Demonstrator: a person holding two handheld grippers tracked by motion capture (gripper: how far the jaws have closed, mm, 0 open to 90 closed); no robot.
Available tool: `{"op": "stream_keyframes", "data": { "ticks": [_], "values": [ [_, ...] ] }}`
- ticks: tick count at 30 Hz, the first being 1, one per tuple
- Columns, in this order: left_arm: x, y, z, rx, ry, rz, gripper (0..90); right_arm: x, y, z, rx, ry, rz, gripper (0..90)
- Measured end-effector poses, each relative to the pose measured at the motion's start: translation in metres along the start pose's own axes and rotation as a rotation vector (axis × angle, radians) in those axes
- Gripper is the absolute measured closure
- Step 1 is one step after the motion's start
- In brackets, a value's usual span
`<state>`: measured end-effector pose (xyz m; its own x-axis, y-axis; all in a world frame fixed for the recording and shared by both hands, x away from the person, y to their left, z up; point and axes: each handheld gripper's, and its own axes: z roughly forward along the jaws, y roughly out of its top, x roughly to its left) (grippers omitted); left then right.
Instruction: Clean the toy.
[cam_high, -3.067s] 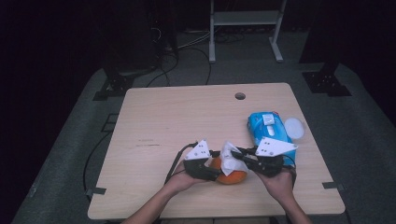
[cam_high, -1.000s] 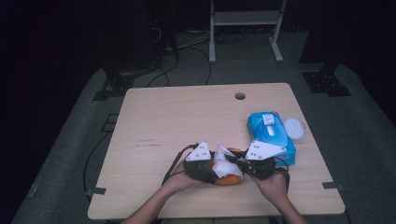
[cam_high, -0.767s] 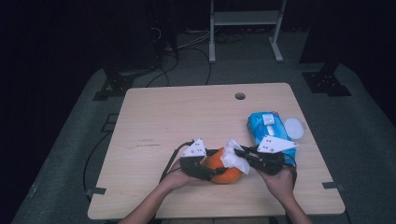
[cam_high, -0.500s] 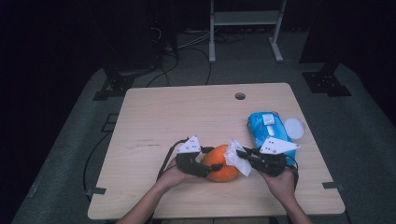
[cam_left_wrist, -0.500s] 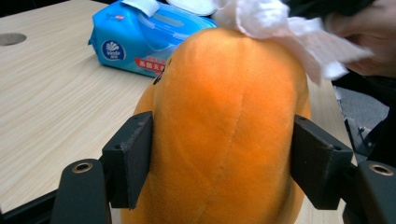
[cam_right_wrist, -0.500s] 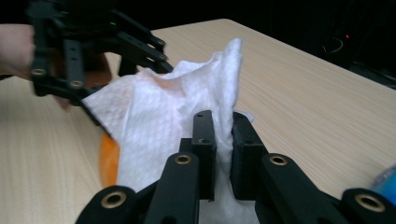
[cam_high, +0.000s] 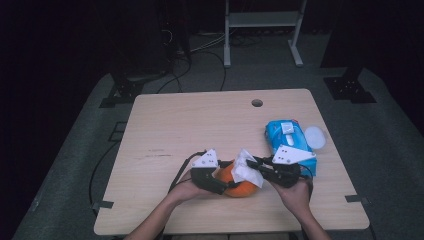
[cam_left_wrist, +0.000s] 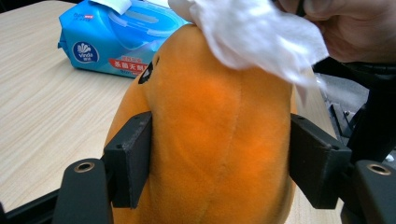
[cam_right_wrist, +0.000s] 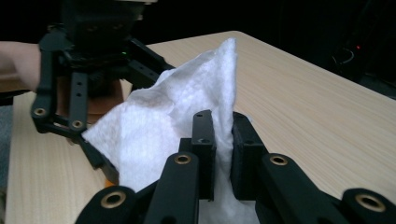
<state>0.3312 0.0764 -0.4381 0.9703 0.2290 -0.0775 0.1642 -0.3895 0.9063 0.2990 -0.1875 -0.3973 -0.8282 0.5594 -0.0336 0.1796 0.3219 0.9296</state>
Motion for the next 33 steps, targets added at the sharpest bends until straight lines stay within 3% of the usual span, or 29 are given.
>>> {"op": "stream_keyframes", "data": {
  "ticks": [5,14,18,20,23,26,30,33],
  "values": [
    [0.007,-0.004,-0.008,-0.009,0.011,-0.031,28.2,-0.013,-0.011,-0.003,0.037,-0.035,0.046,81.3],
    [0.017,-0.009,-0.017,-0.021,0.024,-0.085,26.6,-0.022,-0.024,0.001,0.092,-0.026,0.107,81.3],
    [0.019,-0.009,-0.019,-0.02,0.037,-0.093,26.6,-0.015,-0.02,-0.001,0.079,-0.018,0.084,81.0],
    [0.021,-0.009,-0.019,-0.03,0.05,-0.129,26.6,-0.01,-0.016,-0.002,0.062,-0.01,0.061,80.9],
    [0.019,-0.008,-0.017,-0.028,0.057,-0.13,26.8,-0.003,-0.009,-0.002,0.023,0.016,0.03,81.0],
    [0.011,-0.005,-0.012,-0.012,0.036,-0.074,27.8,0.003,-0.003,-0.002,0.003,0.036,0.004,81.0],
    [-0.004,0.0,-0.002,0.014,0.012,0.029,27.8,0.008,0.001,0.0,-0.01,0.041,-0.011,81.0],
    [-0.01,0.001,0.002,0.022,0.001,0.067,27.8,0.004,0.0,0.001,-0.011,0.036,-0.002,81.0]
  ]
}}
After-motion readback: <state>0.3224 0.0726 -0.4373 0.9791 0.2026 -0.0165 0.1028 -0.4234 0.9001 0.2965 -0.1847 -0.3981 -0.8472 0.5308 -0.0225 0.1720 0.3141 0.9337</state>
